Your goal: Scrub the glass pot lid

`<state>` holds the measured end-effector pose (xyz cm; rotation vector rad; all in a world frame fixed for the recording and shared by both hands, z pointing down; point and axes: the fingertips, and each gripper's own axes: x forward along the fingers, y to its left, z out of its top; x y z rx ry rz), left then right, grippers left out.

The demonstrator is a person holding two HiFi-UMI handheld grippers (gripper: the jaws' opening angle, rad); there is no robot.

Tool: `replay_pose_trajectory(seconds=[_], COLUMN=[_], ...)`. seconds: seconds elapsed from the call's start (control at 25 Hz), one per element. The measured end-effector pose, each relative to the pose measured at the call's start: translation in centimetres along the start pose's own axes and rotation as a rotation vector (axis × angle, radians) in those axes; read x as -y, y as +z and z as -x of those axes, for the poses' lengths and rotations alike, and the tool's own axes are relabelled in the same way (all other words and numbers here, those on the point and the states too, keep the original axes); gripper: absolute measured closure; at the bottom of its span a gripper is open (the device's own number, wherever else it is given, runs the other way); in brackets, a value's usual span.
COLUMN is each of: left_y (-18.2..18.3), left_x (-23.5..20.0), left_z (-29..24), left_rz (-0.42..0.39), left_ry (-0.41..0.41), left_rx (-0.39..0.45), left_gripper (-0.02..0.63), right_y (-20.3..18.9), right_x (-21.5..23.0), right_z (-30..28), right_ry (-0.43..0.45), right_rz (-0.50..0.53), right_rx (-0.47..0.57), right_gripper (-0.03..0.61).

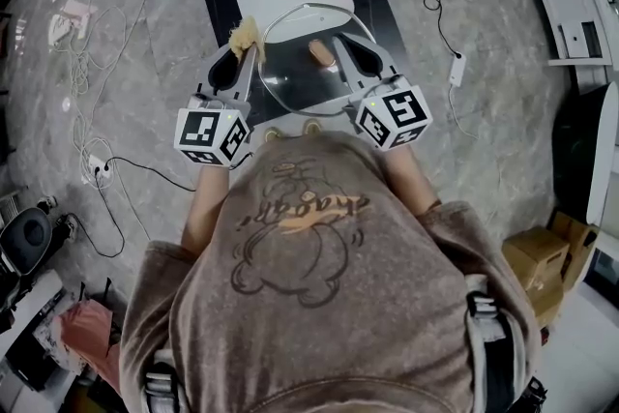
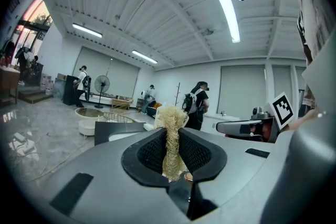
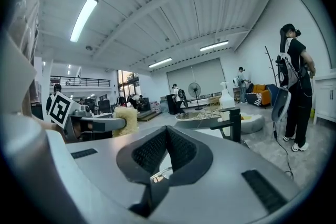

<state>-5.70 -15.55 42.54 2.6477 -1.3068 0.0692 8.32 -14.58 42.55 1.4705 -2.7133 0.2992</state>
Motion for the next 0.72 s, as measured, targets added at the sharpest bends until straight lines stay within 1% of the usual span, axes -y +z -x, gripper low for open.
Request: replay_pose_trajectory(seconds=[0.48,0.72], left_y=[0.38,0.25], left_x=[-0.56,-0.38], left_z=[0.77,0.92], left_rz=[0.006,0.011], left_ry=[0.032,0.033], left_rx=[0.011,0.007], left_gripper=[0.549,0.549], right_y=[-0.14,-0.08], right_x=[0.12,-0.32], right_z=[0.45,0.18], right_ry=[-0.03,-0.03], right_rz=[0.023,0.049], right_rx=[-0.008,-0.02], right_gripper=[0.578,0.578])
